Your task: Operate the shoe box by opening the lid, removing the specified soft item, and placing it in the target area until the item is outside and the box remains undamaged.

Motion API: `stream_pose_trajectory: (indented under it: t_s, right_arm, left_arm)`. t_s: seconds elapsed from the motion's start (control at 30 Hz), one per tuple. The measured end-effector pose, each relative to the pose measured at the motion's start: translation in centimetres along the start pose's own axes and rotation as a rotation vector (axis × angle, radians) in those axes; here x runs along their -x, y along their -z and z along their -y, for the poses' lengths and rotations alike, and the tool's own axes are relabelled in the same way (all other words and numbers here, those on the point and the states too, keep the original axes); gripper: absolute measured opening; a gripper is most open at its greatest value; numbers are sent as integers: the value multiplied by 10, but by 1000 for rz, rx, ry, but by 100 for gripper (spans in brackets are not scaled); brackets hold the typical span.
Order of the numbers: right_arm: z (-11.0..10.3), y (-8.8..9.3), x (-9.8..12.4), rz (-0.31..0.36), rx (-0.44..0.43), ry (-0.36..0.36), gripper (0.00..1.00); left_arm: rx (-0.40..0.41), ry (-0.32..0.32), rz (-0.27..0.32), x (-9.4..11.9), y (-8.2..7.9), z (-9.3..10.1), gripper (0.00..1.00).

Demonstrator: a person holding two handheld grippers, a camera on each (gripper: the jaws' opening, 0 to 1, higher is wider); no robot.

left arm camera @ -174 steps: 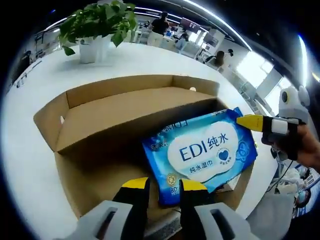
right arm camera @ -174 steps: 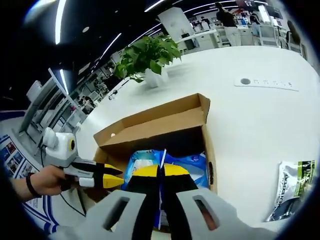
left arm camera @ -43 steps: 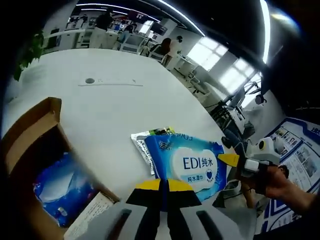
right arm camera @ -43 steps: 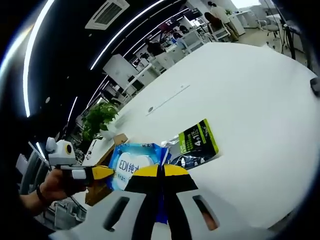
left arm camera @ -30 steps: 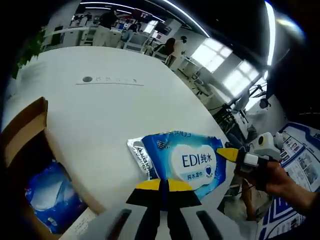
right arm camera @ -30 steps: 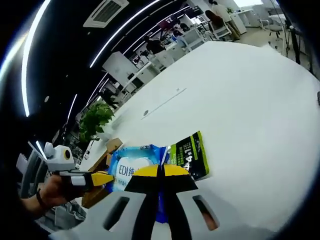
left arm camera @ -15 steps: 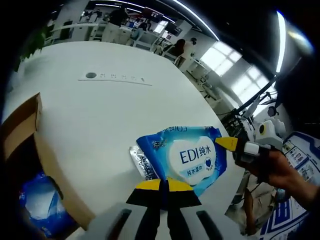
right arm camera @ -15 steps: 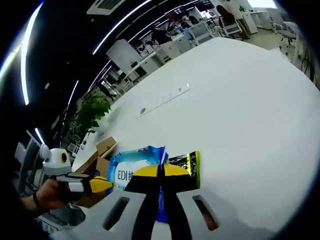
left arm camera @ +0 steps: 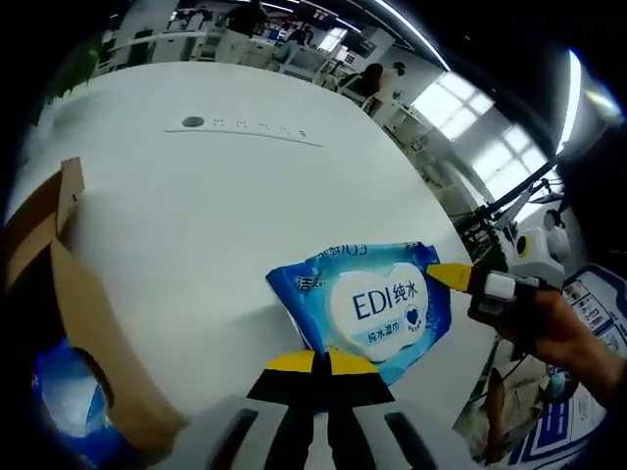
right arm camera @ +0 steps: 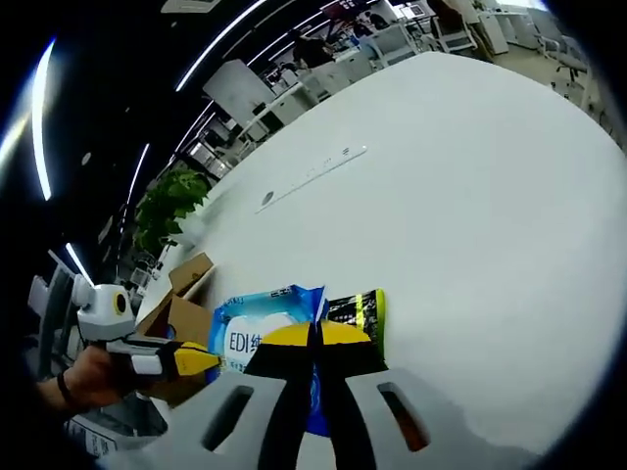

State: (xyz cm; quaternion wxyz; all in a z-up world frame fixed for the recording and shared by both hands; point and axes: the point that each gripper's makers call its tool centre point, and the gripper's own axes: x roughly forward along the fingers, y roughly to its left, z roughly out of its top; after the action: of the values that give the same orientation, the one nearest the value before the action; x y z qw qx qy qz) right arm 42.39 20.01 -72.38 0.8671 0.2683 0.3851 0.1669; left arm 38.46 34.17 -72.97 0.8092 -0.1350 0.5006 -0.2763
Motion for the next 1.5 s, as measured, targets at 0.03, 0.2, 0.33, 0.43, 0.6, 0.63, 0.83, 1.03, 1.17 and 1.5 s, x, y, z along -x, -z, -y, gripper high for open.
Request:
stream_pose_trajectory:
  t_s: [0.03,0.2,0.33,0.43,0.6,0.63,0.83,1.03,1.17,1.5]
  right_arm:
    - [2,0,-1,-2,-3,1,0]
    - [11,3,-6,-21,-16,14,0]
    - [15,6,-8,-30,-4,24,0]
    - [18,9,-10,-38,-5,27,0]
    - [20,11,-11,-42,-15,36,0]
    - [21,11,-12,-44,-14,40,0]
    - [26,12,-14,-39,-13,62,1]
    - [25,10,-13,-26,24,75,2]
    - [28,6,-9,-11,17,92,4]
    - [33,10,3,-12,42,138,8]
  left_arm:
    - [2,0,-2,-1,0,0,1]
    - [30,-4,-40,-13,8,-2,1]
    - [20,-14,-56,-16,12,-4,1]
    - [29,-16,-60,-18,13,-5,1]
    - [42,-17,-60,-20,13,-9,1]
    - [44,-17,-60,-20,12,-9,1]
    - [53,-22,-51,-21,6,-12,2]
    - [17,-38,-35,-17,2,-18,5]
    - [5,-48,-19,-9,-3,-23,9]
    - [-31,-52,8,12,-4,-30,9]
